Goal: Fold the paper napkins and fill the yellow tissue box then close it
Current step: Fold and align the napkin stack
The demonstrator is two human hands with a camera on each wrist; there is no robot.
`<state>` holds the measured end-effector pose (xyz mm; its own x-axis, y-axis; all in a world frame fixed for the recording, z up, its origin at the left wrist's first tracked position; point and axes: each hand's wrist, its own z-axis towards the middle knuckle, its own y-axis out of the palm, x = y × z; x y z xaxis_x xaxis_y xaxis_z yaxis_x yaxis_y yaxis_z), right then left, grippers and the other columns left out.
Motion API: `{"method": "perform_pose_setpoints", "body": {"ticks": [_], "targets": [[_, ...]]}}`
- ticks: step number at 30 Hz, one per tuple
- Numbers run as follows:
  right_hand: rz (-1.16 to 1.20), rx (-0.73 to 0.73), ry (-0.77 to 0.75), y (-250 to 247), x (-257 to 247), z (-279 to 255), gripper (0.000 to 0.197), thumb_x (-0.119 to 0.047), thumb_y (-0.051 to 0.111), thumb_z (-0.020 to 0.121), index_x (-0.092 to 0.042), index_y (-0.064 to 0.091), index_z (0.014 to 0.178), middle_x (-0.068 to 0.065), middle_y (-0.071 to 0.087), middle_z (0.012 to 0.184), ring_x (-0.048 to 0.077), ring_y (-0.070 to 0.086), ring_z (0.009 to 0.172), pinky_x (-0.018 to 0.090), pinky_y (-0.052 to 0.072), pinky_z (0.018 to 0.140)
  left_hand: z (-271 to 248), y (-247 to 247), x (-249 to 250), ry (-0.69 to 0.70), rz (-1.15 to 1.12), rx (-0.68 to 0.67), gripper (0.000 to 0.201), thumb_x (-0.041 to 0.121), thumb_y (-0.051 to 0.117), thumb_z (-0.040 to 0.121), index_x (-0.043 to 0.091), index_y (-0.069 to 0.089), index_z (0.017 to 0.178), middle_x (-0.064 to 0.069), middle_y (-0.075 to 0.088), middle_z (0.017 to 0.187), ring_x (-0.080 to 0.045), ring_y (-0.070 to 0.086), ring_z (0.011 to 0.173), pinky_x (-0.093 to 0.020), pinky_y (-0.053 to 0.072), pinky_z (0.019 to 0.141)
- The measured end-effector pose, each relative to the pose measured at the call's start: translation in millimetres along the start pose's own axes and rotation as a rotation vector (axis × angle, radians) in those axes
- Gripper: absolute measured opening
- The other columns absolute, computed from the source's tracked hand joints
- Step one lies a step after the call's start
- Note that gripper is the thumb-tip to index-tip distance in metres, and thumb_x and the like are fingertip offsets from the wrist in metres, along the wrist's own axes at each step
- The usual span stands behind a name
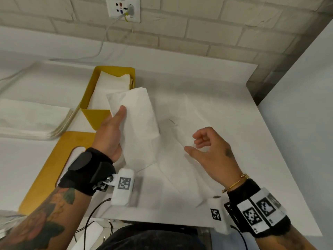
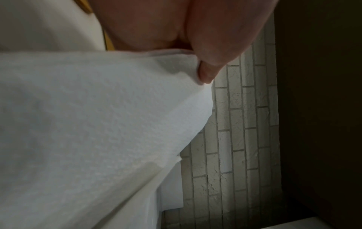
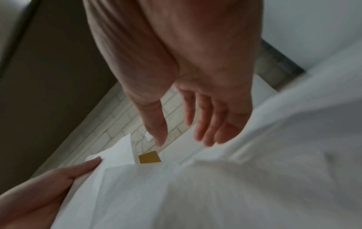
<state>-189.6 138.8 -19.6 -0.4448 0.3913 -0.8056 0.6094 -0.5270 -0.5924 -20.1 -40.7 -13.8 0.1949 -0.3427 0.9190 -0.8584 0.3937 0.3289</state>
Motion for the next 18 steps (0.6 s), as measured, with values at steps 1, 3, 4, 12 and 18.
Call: {"method": "perform_pose_setpoints", "body": {"ticks": [1, 3, 4, 12, 18], "targets": [[-0.053, -0.063, -0.049, 2, -10, -6, 0.025, -0.030, 0.082, 0.082, -0.023, 0.061, 0.095, -0.006, 0.065, 0.091, 0.008, 0.062, 0.084, 0.013, 0.050, 0.071, -1, -1, 1, 0.000, -0.003, 0.005, 0.018, 0.032, 0.047, 0.107, 0.025, 0.063, 0.110, 0.013, 0.079, 0.089, -0.004, 0.075, 0.084, -0.018, 0.057, 0.065], [-0.291, -0.289, -0.102, 13, -27, -17, 0.027, -0.043, 0.077, 0.084, -0.021, 0.060, 0.085, -0.006, 0.064, 0.086, 0.013, 0.061, 0.080, 0.024, 0.053, 0.072, -1, -2, 1, -0.003, -0.009, 0.013, 0.018, 0.032, 0.047, 0.107, 0.024, 0.063, 0.110, 0.012, 0.079, 0.088, -0.004, 0.075, 0.083, -0.018, 0.057, 0.064], [-0.459, -0.389, -0.124, 21, -33, -21, 0.032, -0.049, 0.072, 0.086, -0.021, 0.058, 0.084, -0.007, 0.063, 0.089, 0.014, 0.060, 0.082, 0.029, 0.052, 0.073, -1, -2, 1, -0.003, -0.012, 0.012, 0.018, 0.032, 0.048, 0.107, 0.023, 0.063, 0.110, 0.012, 0.079, 0.089, -0.005, 0.075, 0.085, -0.019, 0.057, 0.065], [-0.795, -0.450, -0.231, 56, -36, -28, 0.014, -0.024, 0.047, 0.100, -0.018, 0.039, 0.090, -0.005, 0.037, 0.097, 0.015, 0.037, 0.087, 0.022, 0.021, 0.054, -1, -15, 8, 0.032, -0.029, 0.057, 0.017, 0.035, 0.051, 0.105, 0.026, 0.063, 0.114, 0.008, 0.078, 0.103, -0.012, 0.073, 0.098, -0.034, 0.056, 0.088], [-0.577, -0.492, -0.160, 34, -34, -18, 0.019, -0.025, 0.063, 0.090, -0.017, 0.052, 0.076, -0.006, 0.055, 0.087, 0.013, 0.052, 0.077, 0.018, 0.034, 0.058, 3, -28, 16, 0.032, -0.088, 0.065, 0.029, 0.037, 0.051, 0.105, 0.020, 0.061, 0.127, -0.003, 0.074, 0.120, -0.023, 0.070, 0.112, -0.045, 0.052, 0.101]]}}
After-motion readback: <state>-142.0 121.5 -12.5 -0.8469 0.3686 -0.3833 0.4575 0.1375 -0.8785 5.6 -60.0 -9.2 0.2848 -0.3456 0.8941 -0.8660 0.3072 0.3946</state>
